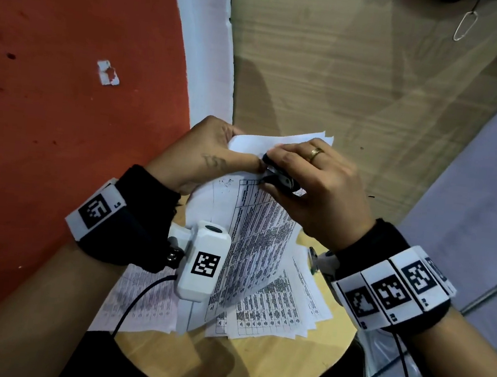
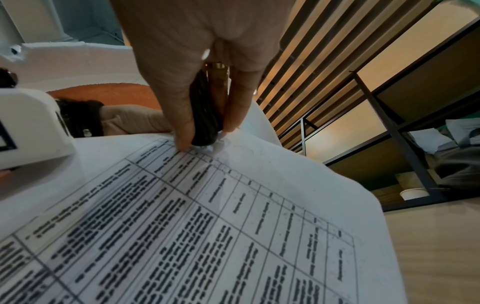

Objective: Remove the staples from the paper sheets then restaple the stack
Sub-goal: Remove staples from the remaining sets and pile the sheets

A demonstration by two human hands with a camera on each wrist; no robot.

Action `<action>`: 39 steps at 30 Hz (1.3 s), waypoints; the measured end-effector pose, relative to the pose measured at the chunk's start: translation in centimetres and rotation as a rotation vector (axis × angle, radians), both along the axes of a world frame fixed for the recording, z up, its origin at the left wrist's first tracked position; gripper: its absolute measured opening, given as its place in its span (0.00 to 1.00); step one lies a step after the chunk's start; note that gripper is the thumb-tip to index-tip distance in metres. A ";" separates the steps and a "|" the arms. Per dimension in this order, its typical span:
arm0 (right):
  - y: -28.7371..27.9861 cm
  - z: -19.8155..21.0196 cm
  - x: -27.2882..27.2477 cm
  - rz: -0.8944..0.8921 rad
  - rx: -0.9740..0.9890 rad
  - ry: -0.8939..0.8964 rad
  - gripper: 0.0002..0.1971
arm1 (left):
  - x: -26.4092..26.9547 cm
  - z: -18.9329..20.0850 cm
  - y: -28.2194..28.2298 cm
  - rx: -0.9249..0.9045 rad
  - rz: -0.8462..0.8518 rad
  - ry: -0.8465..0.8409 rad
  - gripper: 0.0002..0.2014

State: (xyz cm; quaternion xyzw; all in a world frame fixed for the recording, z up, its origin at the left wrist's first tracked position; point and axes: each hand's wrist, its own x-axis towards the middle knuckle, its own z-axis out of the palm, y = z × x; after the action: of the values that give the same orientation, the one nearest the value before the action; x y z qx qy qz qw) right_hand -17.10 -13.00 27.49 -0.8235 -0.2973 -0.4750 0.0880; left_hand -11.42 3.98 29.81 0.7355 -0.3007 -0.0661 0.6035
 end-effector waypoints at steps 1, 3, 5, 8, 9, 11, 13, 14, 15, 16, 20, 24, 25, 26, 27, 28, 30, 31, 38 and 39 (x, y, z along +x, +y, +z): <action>-0.1 0.1 0.0 0.003 -0.006 0.002 0.10 | 0.0 0.1 -0.1 0.003 -0.005 0.003 0.26; -0.2 0.2 0.1 0.011 -0.007 0.005 0.09 | 0.0 0.2 -0.2 0.002 -0.015 0.011 0.24; -0.3 0.3 0.1 0.019 0.009 0.013 0.09 | 0.1 0.2 -0.1 -0.003 -0.024 0.036 0.22; -0.4 0.2 0.1 0.029 0.057 0.033 0.11 | 0.0 0.3 0.0 0.011 -0.062 0.071 0.15; -0.4 0.1 0.1 0.032 0.080 0.040 0.11 | 0.0 0.2 0.0 0.014 -0.066 0.078 0.12; -0.4 0.0 0.0 0.047 0.141 0.067 0.13 | -0.1 0.2 0.0 0.001 -0.064 0.090 0.09; -0.4 0.0 -0.2 0.091 0.219 0.116 0.14 | -0.2 0.1 0.2 -0.026 -0.078 0.106 0.08; -0.4 0.0 -0.4 0.121 0.263 0.142 0.14 | -0.2 0.1 0.2 -0.039 -0.095 0.114 0.08; -0.5 0.1 -0.5 0.150 0.310 0.163 0.15 | -0.3 0.2 0.3 -0.050 -0.112 0.118 0.07; -0.5 0.2 -0.6 0.174 0.354 0.177 0.15 | -0.5 0.3 0.4 -0.063 -0.124 0.117 0.06; -0.5 0.4 -0.9 0.233 0.466 0.225 0.17 | -0.8 0.3 0.3 -0.104 -0.144 0.102 0.05; -0.7 0.4 -0.9 0.235 0.489 0.249 0.18 | -0.6 0.0 0.2 -0.108 -0.138 0.115 0.03; -0.8 0.4 -0.9 0.234 0.488 0.251 0.18 | -0.6 0.0 0.2 -0.113 -0.136 0.121 0.02; -0.8 0.5 -0.9 0.232 0.480 0.253 0.19 | -0.5 -0.1 0.1 -0.120 -0.132 0.128 0.02; -0.9 0.5 -0.9 0.230 0.465 0.253 0.20 | -0.5 -0.1 0.0 -0.122 -0.127 0.134 0.01; -1.0 0.5 -0.9 0.231 0.446 0.252 0.22 | -0.5 -0.2 -0.1 -0.120 -0.118 0.139 0.01; -1.1 0.5 -0.9 0.241 0.430 0.255 0.23 | -0.3 -0.3 -0.1 -0.118 -0.100 0.155 0.06; -1.1 0.5 -1.0 0.251 0.445 0.265 0.23 | -0.3 -0.3 -0.2 -0.126 -0.103 0.177 0.08; -0.5 0.6 -1.7 0.516 1.005 0.542 0.17 | -0.3 -0.6 -0.5 -0.135 -0.046 0.213 0.08; -0.4 0.6 -1.6 0.527 1.090 0.589 0.16 | -0.3 -0.6 -0.5 -0.130 -0.041 0.216 0.08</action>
State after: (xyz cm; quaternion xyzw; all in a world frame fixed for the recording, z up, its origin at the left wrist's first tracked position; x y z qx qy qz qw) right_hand -18.67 -13.41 28.07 -0.6563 -0.1696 -0.2754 0.6816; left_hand -11.71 3.44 29.21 0.6772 -0.2525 -0.1376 0.6772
